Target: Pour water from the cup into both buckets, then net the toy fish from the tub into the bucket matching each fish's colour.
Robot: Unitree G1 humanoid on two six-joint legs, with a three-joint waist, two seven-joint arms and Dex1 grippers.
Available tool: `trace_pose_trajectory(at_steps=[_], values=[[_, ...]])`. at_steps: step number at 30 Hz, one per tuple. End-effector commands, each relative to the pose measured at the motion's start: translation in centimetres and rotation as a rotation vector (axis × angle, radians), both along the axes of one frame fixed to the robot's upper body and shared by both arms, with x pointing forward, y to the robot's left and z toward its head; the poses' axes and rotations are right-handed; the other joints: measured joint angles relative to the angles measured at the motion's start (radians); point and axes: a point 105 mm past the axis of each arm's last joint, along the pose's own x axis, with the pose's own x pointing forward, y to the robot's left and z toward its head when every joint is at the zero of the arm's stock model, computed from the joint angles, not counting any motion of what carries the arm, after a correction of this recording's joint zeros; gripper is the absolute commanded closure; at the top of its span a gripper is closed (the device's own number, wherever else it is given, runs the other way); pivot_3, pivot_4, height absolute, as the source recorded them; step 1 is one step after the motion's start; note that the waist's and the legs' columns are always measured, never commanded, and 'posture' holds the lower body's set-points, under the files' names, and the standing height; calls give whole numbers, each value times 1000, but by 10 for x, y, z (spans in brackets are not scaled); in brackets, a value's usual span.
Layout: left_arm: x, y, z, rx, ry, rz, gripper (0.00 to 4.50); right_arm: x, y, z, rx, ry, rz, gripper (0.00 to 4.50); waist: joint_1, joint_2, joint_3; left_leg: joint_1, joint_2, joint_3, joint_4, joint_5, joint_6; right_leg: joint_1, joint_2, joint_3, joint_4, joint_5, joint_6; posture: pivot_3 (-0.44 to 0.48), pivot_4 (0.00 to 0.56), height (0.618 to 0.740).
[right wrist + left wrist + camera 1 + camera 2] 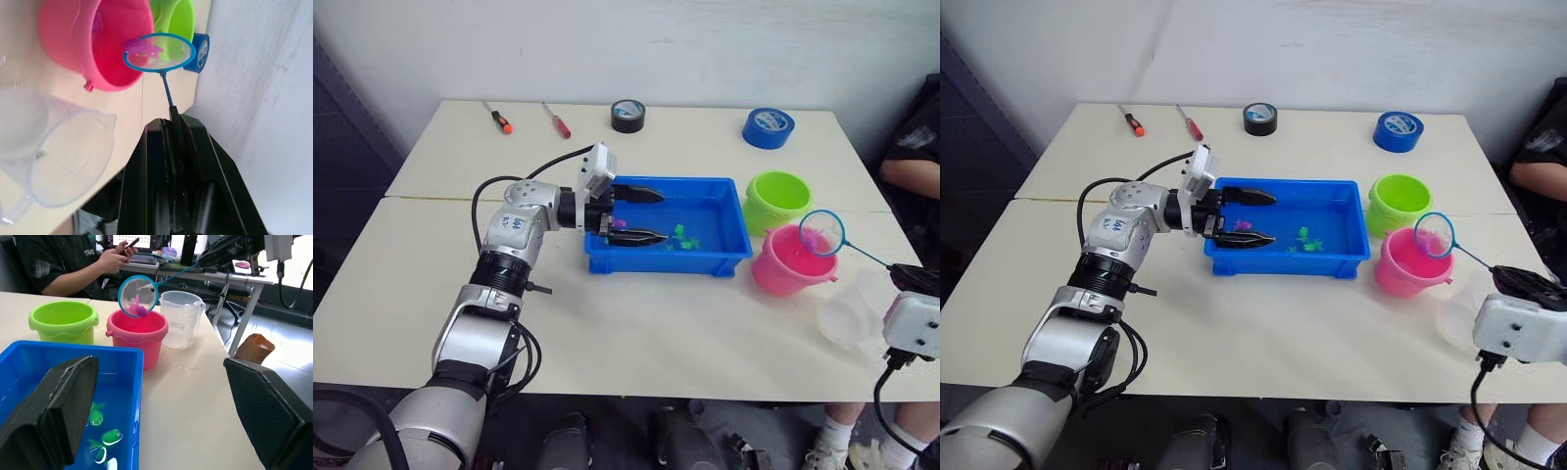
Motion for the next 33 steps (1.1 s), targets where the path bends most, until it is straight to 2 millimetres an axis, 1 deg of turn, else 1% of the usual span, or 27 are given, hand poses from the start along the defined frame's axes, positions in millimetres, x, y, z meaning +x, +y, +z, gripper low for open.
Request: trace_pose_trajectory(at_steps=[1, 4, 6, 7, 8, 9, 10, 11, 12, 13, 15, 16, 17, 18, 19, 20, 21, 22, 24, 27, 30, 33], values=[[-1, 1, 10, -7, -51, -2, 23, 2, -1, 6, -132, -19, 63, 4500, 0, 0, 0, 0, 0, 0, 0, 0, 0, 0, 0, 0, 0, 0, 0, 0, 150, 740], [1, 9, 6, 3, -50, 26, 23, 4, -1, 9, -189, -38, 106, 4500, -3, 0, 0, 1, 0, 1, 0, 0, 0, 0, 0, 1, 0, 0, 0, 0, 150, 740], [2, 11, 2, 10, -47, 37, 23, 5, -3, 11, -118, -62, 98, 4500, -3, 0, 0, 1, 0, 1, 0, 0, 0, 0, 0, 1, 1, 0, 0, 0, 150, 740], [3, 11, 1, 15, -49, 41, 23, 6, -5, 14, -44, -87, 79, 4500, -3, 0, 0, 2, 1, 1, 0, 0, 0, 0, 0, 1, 1, 0, 0, 0, 150, 740], [3, 13, -2, 27, -53, 49, 23, 9, -6, 21, 92, -132, 51, 4500, -3, 0, 0, 2, 1, 2, 0, 0, 0, 0, 0, 1, 1, 0, 0, 0, 150, 740], [4, 14, -3, 36, -56, 54, 23, 11, -6, 25, 183, -157, 37, 4500, -4, 0, 0, 2, 1, 2, 0, 0, 0, 1, -1, 1, 1, 0, 0, 0, 150, 740], [5, 17, -7, 50, -59, 66, 23, 15, 0, 29, 339, -169, 39, 4500, -4, 0, 0, 3, 1, 2, 0, 0, 0, 1, -1, 1, 2, 0, 0, 0, 150, 740], [5, 18, -9, 59, -61, 73, 23, 17, 5, 30, 438, -163, 44, 4500, -5, 0, 0, 4, 1, 2, 0, 0, 0, 1, -2, 1, 2, 0, 0, 0, 150, 740], [6, 20, -11, 68, -59, 83, 23, 21, 13, 32, 547, -142, 62, 4500, -4, 0, 0, 5, 2, 3, 0, 0, 0, 2, -2, 1, 3, 0, 0, 0, 150, 740], [7, 21, -13, 73, -57, 90, 23, 23, 20, 33, 618, -121, 73, 4500, -4, 0, 0, 5, 2, 3, 0, 0, -1, 2, -2, 2, 4, 0, 0, 0, 150, 740], [9, 28, -15, 89, -53, 115, 23, 35, 36, 37, 787, -67, 106, 4500, -8, 0, 0, 6, 2, 3, 1, 0, -1, 2, -2, 2, 5, 0, 0, 0, 150, 740], [10, 34, -16, 91, -46, 138, 23, 45, 48, 41, 902, -54, 139, 4500, -10, 0, 0, 7, 2, 5, 1, 0, -1, 2, -2, 2, 6, 0, 0, 0, 150, 740], [11, 38, -17, 91, -40, 153, 23, 51, 57, 45, 976, -37, 161, 4500, -15, 0, 0, 7, 2, 5, 1, 0, -1, 2, -3, 3, 7, 0, 0, 0, 150, 740], [13, 45, -18, 95, -36, 190, 23, 63, 71, 48, 1078, 1, 198, 4500, -25, -1, 0, 9, 3, 8, 1, 0, -1, 2, -3, 3, 8, 0, 0, 0, 150, 740], [14, 51, -18, 98, -34, 216, 23, 71, 83, 51, 1138, 33, 221, 4500, -28, -1, 0, 12, 3, 10, 0, 0, -1, 3, -3, 3, 9, 0, 0, 0, 150, 740], [15, 59, -19, 106, -33, 246, 23, 80, 97, 47, 1177, 107, 245, 4500, -35, -1, 0, 12, 3, 10, -1, 0, -1, 3, -3, 4, 9, 0, 0, 0, 150, 740], [14, 67, -20, 116, -32, 274, 23, 88, 111, 42, 1196, 173, 260, 4500, -37, -1, 1, 14, 3, 11, -1, 0, -1, 2, -2, 5, 10, 0, 0, 0, 150, 740], [14, 71, -20, 123, -32, 289, 23, 92, 118, 38, 1200, 212, 264, 4500, -41, -1, 1, 13, 4, 10, -1, 0, -1, 2, -2, 5, 10, 0, -1, 0, 150, 740], [11, 85, -18, 129, -30, 348, 23, 107, 134, 27, 1166, 258, 271, 4500, -40, -1, 0, 12, 5, 9, -2, 0, -1, 1, -3, 6, 10, -1, -2, 0, 150, 740], [4, 99, -15, 136, -22, 390, 23, 120, 149, 15, 1126, 291, 278, 4500, -33, -1, 0, 8, 4, 9, -1, -1, 0, -2, -5, 5, 10, -1, -2, 0, 150, 740], [-3, 112, -17, 148, -7, 446, 23, 136, 165, -3, 1070, 348, 293, 4500, -33, -1, 0, 6, 4, 10, 3, -2, 2, -4, -7, 5, 11, -1, -2, 0, 150, 740], [-5, 122, -19, 164, -8, 475, 23, 143, 173, -12, 1036, 359, 299, 4500, -29, -2, 0, 6, 3, 9, 3, -3, 3, -3, -8, 3, 11, -1, -2, 0, 150, 740]])
